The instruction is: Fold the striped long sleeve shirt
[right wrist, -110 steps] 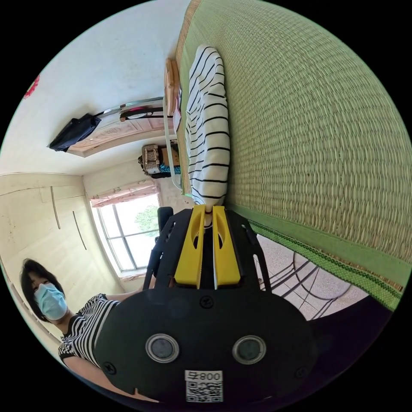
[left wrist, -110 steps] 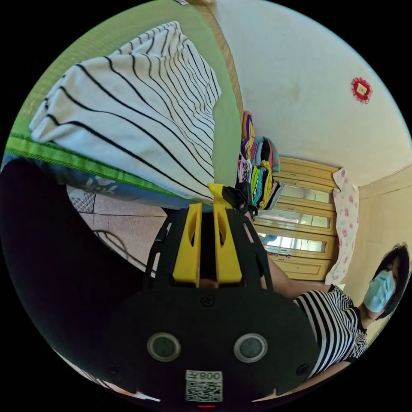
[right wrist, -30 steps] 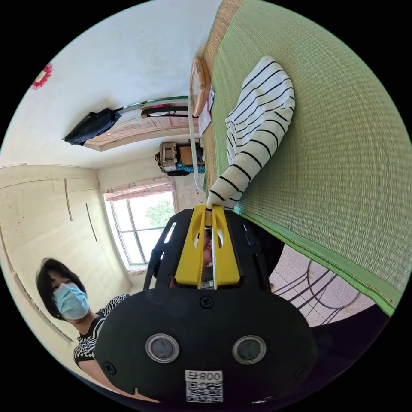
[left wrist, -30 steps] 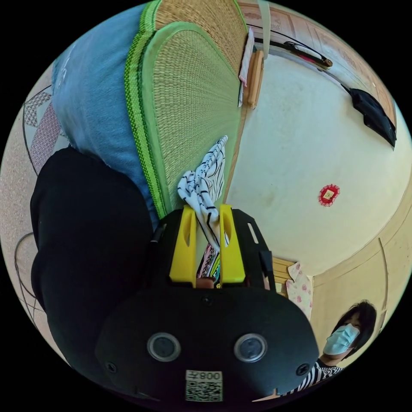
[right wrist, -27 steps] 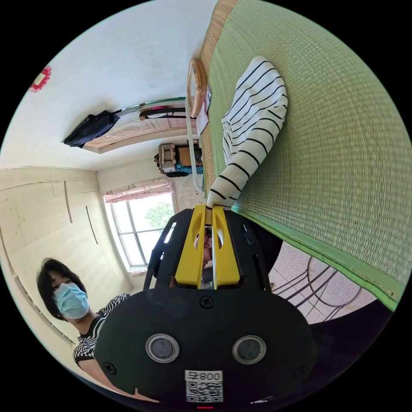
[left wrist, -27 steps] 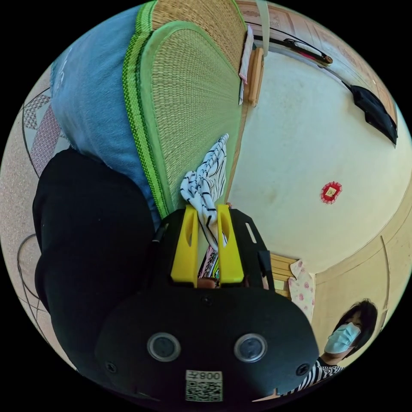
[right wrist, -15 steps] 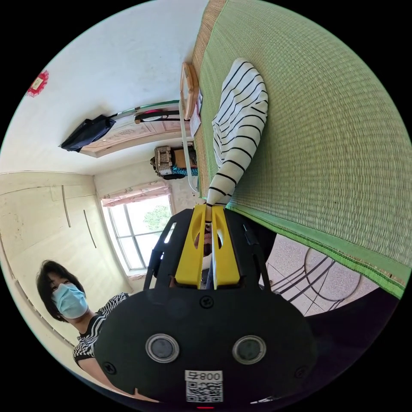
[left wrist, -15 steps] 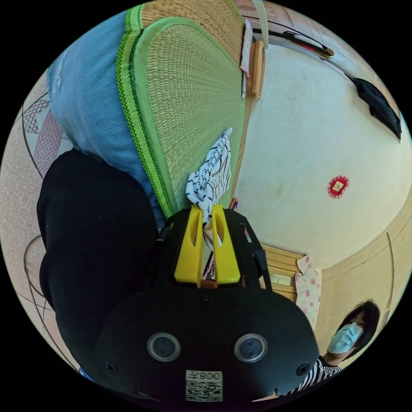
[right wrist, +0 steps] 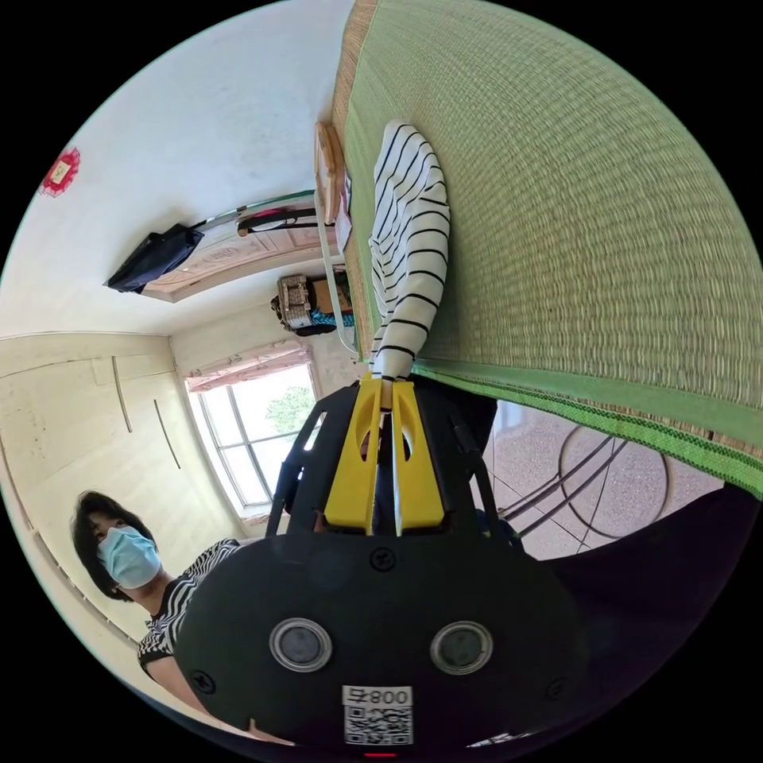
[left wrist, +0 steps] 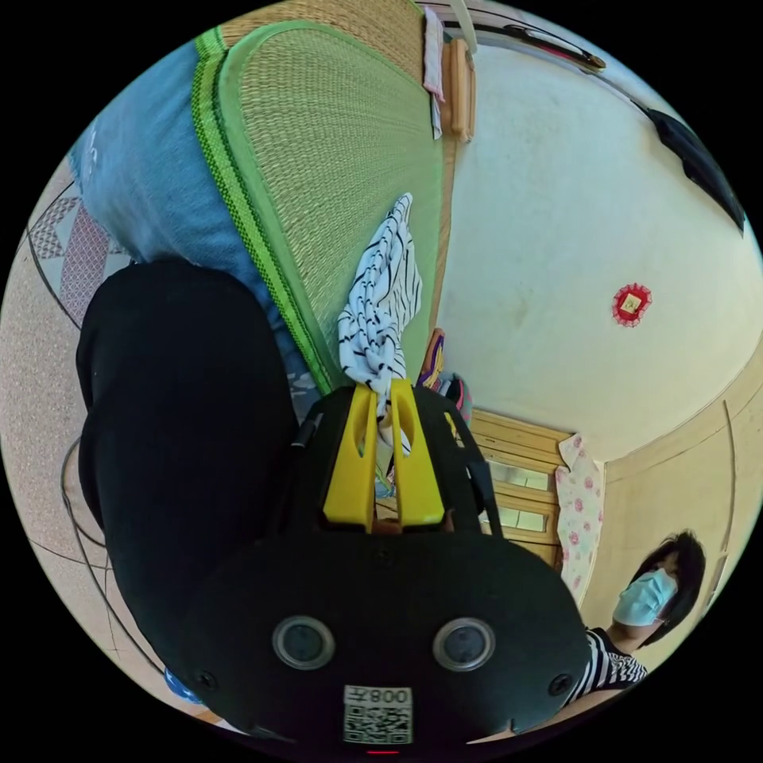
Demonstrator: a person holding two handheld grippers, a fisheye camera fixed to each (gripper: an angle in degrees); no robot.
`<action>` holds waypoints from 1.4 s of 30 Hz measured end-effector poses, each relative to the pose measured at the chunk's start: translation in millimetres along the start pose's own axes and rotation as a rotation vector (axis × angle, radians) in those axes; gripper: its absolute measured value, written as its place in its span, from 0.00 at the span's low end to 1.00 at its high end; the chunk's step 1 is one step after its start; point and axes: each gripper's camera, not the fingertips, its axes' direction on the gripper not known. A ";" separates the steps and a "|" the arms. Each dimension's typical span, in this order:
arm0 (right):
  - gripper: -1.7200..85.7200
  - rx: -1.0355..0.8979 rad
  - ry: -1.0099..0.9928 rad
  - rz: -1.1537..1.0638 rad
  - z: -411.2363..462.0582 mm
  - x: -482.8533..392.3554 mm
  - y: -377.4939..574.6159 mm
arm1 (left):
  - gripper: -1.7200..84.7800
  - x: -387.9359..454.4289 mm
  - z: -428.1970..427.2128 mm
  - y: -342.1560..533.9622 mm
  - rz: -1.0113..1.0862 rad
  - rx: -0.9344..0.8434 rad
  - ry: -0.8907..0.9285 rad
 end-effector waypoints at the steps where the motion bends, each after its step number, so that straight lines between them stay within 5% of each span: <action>1: 0.04 0.000 0.000 -0.001 -1.4 2.3 0.5 | 0.06 4.6 -3.1 -1.8 0.004 -0.004 0.000; 21: 0.04 0.039 -0.044 -0.070 -78.4 97.5 28.9 | 0.06 125.3 -50.3 -41.5 0.056 -0.059 0.052; 42: 0.04 0.214 -0.143 -0.251 -243.7 209.0 103.1 | 0.06 400.4 -38.3 -115.0 0.208 -0.226 0.165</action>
